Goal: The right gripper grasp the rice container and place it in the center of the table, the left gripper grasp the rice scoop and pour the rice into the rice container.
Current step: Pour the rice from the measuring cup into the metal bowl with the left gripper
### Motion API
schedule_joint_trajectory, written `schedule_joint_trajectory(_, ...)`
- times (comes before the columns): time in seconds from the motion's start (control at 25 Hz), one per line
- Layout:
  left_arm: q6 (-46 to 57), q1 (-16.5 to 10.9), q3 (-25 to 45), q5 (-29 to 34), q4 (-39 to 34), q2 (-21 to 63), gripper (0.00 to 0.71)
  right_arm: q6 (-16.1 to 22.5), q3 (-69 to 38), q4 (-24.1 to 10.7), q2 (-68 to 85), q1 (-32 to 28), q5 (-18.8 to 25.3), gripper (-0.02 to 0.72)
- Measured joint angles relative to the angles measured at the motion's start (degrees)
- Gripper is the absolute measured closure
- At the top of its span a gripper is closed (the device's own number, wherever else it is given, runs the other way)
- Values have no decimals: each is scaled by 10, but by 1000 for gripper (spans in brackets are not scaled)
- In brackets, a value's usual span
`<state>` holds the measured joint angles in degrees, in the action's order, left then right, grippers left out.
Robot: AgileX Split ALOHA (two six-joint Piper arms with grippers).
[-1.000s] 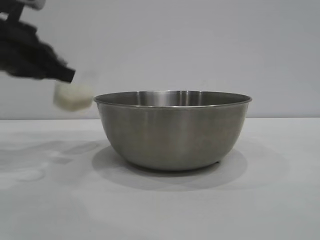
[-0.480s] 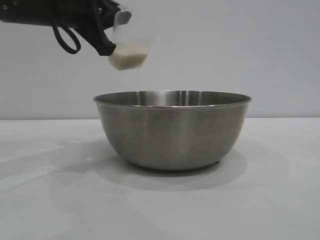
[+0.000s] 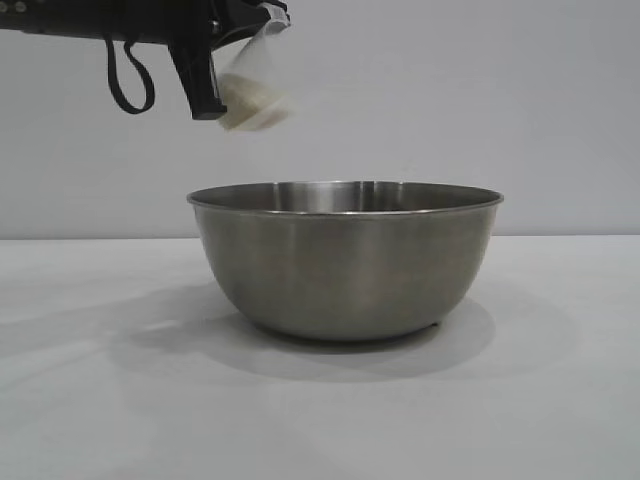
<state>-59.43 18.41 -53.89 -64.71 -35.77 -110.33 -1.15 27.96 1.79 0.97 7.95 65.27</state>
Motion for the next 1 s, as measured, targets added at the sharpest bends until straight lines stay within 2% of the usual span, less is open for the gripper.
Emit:
schedule_joint_trajectory(0.44,-206,56,-4,4,-18,0,710,0,0,0,0,0,0,137)
schedule_joint_trajectory(0.64,-279,66,-4,14,-35,0,710,0,0,0,0,0,0,137)
schedule_joint_trajectory(1.0,-460,68,-4,30,-45,-17,710,0,0,0,0,0,0,137)
